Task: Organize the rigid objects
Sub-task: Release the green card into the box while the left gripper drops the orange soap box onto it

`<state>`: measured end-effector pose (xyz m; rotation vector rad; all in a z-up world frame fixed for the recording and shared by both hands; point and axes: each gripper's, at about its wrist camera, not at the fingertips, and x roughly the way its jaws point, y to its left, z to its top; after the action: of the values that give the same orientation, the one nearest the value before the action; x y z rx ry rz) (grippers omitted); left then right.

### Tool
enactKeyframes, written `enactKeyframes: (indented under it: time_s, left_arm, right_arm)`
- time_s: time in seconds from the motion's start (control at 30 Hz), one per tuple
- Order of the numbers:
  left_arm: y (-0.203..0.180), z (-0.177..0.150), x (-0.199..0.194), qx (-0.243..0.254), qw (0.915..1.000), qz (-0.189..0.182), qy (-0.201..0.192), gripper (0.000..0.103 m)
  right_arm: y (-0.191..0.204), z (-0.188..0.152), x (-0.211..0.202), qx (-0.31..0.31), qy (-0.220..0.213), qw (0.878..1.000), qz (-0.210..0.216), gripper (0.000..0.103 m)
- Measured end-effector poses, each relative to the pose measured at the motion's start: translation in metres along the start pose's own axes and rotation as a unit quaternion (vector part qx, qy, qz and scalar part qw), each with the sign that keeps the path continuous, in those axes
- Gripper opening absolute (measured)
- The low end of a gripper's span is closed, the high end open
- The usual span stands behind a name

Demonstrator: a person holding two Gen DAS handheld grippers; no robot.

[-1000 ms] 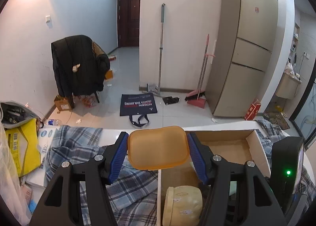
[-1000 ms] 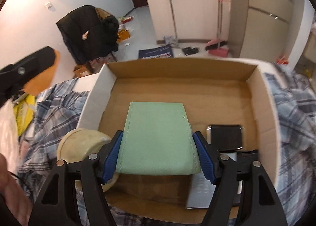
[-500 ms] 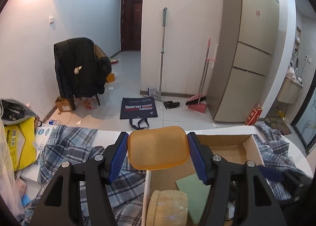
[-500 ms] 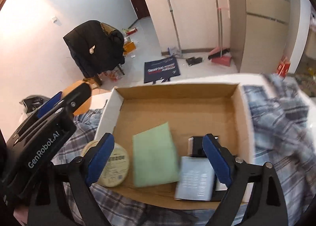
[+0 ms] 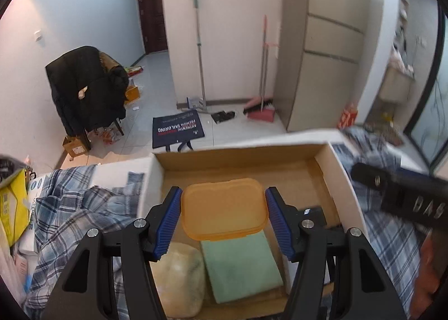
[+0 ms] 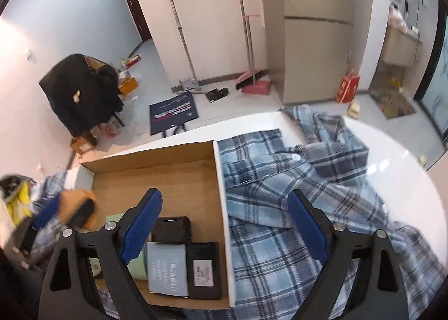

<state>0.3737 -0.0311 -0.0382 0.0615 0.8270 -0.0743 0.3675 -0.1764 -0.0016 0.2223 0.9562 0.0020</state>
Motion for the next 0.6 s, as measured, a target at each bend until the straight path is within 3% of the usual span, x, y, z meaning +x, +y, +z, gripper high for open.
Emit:
enactKeyframes:
  time_s: [0.27,0.6]
  left_arm:
    - [-0.028,-0.014,0.022,0.044,0.9978,0.01,0.049,0.063]
    - [-0.03,-0.019,0.034,0.049,0.9954,0.021,0.08,0.063]
  right_arm:
    - [-0.015,0.001,-0.001,0.024,-0.006,1.0,-0.004,0.09]
    - [-0.022,0.004,0.0,0.029,-0.007,1.0,-0.003,0.09]
